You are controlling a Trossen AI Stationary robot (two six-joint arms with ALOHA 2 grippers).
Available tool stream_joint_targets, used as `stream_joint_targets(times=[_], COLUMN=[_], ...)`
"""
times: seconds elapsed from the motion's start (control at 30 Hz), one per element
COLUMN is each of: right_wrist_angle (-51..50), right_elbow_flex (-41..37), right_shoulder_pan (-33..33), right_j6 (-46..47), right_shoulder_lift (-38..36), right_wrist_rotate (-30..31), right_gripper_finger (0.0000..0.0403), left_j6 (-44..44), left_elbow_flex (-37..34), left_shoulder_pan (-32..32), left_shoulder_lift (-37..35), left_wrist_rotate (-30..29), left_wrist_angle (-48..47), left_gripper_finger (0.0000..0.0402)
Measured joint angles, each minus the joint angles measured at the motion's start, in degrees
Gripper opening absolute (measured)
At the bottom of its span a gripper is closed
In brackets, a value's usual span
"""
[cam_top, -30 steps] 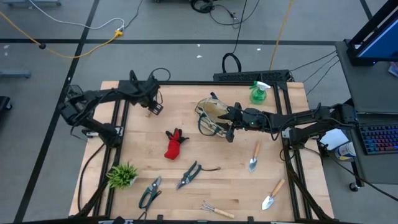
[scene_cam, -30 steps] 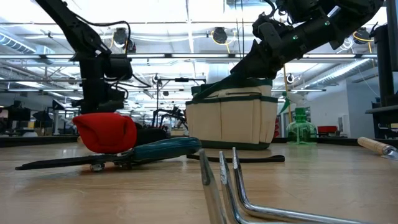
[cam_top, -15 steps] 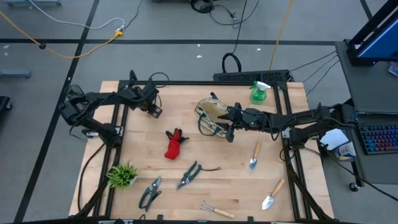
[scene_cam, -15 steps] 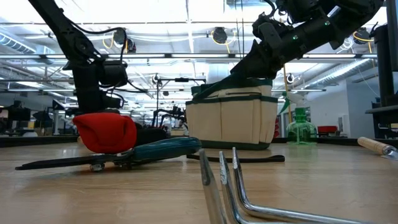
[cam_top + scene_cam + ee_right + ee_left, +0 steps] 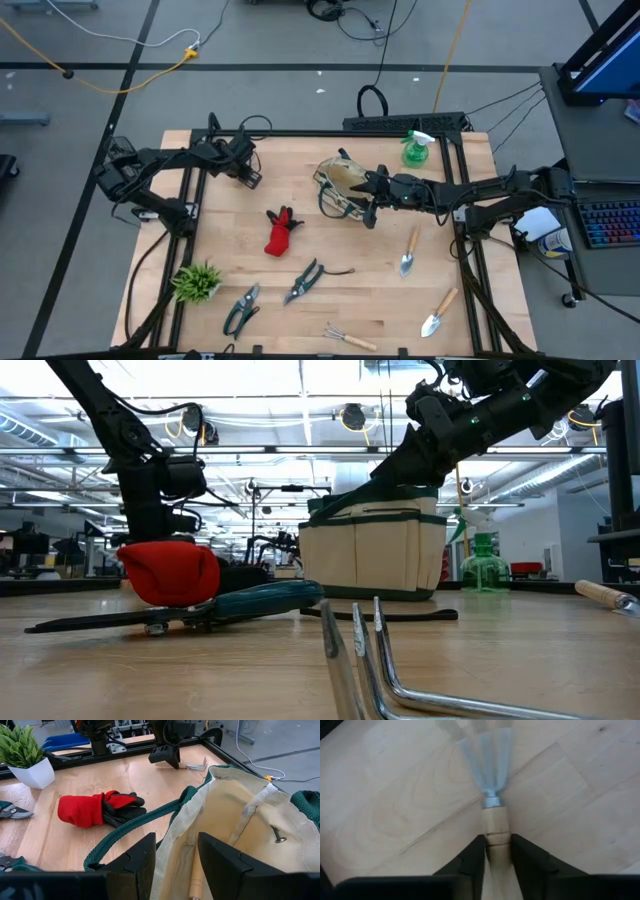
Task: Pick & Place Garden tools in Gardening bag
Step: Put the top brown hand rake into the gardening bag
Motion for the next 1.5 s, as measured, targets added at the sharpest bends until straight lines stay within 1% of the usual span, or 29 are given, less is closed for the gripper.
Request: stream_joint_targets(times=[0.1, 0.13, 0.3, 0.37, 0.5, 0.67, 0.9, 1.07, 1.2, 1.5], right_wrist_angle=[0.00, 0.00, 0.00, 0.01, 0.03, 1.21, 1.79, 1.79, 1.79, 1.75], right_elbow_flex=[0.00, 0.00, 0.00, 0.00, 0.00, 0.00, 0.00, 0.00, 0.00, 0.00], right_shoulder_pan=[0.00, 0.00, 0.00, -0.01, 0.00, 0.00, 0.00, 0.00, 0.00, 0.00], right_j6=[0.00, 0.00, 0.00, 0.00, -0.01, -0.02, -1.87, -5.90, -8.68, -10.33], right_shoulder_lift=[0.00, 0.00, 0.00, 0.00, 0.00, -0.02, -0.04, -0.04, -0.04, -0.04], right_wrist_rotate=[0.00, 0.00, 0.00, 0.00, 0.00, 0.02, 0.00, 0.02, 0.02, 0.02], right_gripper_finger=[0.0144, 0.0144, 0.0144, 0.0144, 0.0144, 0.0144, 0.0144, 0.0144, 0.0144, 0.0144], left_j6=[0.00, -0.01, -0.57, -0.57, -0.63, -1.26, -0.27, 4.36, 6.42, 12.54], left_elbow_flex=[0.00, 0.00, 0.00, 0.00, 0.61, 2.48, 7.34, 11.33, 14.84, 22.35], left_shoulder_pan=[0.00, 0.00, -1.04, -2.37, -5.43, -9.30, -15.84, -20.77, -24.30, -30.14], left_shoulder_lift=[0.00, -0.01, 0.00, -0.06, -0.88, -2.01, -3.83, -5.09, -5.01, -4.98], left_wrist_rotate=[0.00, 0.00, 0.00, 0.51, 3.30, 4.05, 4.10, 4.09, 4.09, 4.06], left_wrist_angle=[0.00, 0.02, 0.86, 1.87, 3.29, 3.05, 2.90, 2.88, 2.70, 2.89], left_gripper_finger=[0.0056, 0.0053, 0.0053, 0.0053, 0.0059, 0.0061, 0.0063, 0.0064, 0.0064, 0.0065])
